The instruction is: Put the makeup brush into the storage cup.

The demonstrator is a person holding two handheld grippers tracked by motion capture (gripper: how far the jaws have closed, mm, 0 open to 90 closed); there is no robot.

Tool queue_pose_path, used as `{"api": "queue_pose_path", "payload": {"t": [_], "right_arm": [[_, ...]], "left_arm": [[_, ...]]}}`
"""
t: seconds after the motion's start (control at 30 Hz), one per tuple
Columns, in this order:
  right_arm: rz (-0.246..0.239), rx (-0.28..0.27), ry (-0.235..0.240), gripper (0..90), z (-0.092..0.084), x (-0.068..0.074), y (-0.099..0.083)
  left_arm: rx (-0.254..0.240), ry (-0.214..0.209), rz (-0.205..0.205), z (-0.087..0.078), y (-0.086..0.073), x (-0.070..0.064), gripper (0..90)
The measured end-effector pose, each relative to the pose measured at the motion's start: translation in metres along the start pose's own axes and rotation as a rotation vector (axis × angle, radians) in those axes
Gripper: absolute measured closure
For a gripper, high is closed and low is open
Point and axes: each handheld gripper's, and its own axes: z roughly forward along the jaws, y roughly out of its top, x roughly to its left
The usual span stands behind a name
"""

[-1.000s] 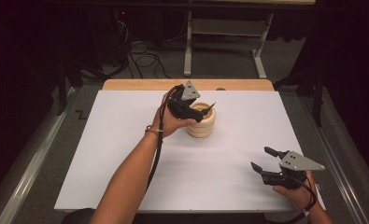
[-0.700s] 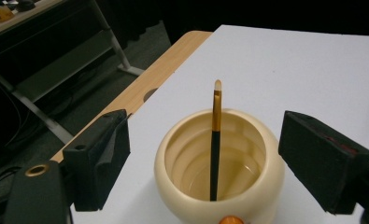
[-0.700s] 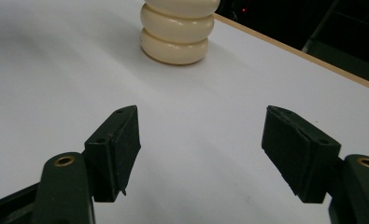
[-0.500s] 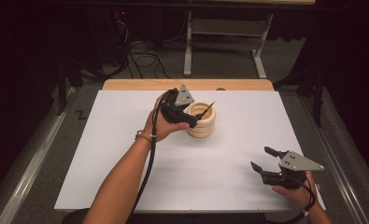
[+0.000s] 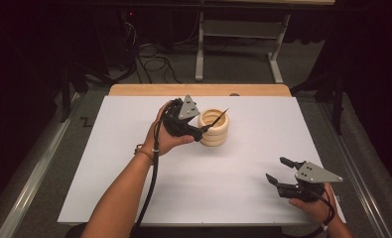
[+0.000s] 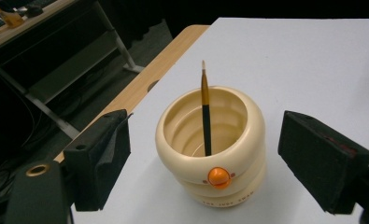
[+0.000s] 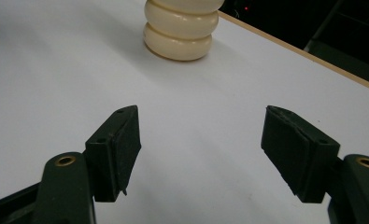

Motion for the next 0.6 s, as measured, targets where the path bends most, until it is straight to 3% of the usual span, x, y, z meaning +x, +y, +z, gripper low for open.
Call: {"api": "queue_pose_path", "payload": {"t": [0.6], "right_arm": [[-0.028,-0.002,0.004,30.4,0.001,0.005,0.001]], "left_arm": [[0.0,0.01,0.029,-0.019,-0.019,-0.011,18.3]]}}
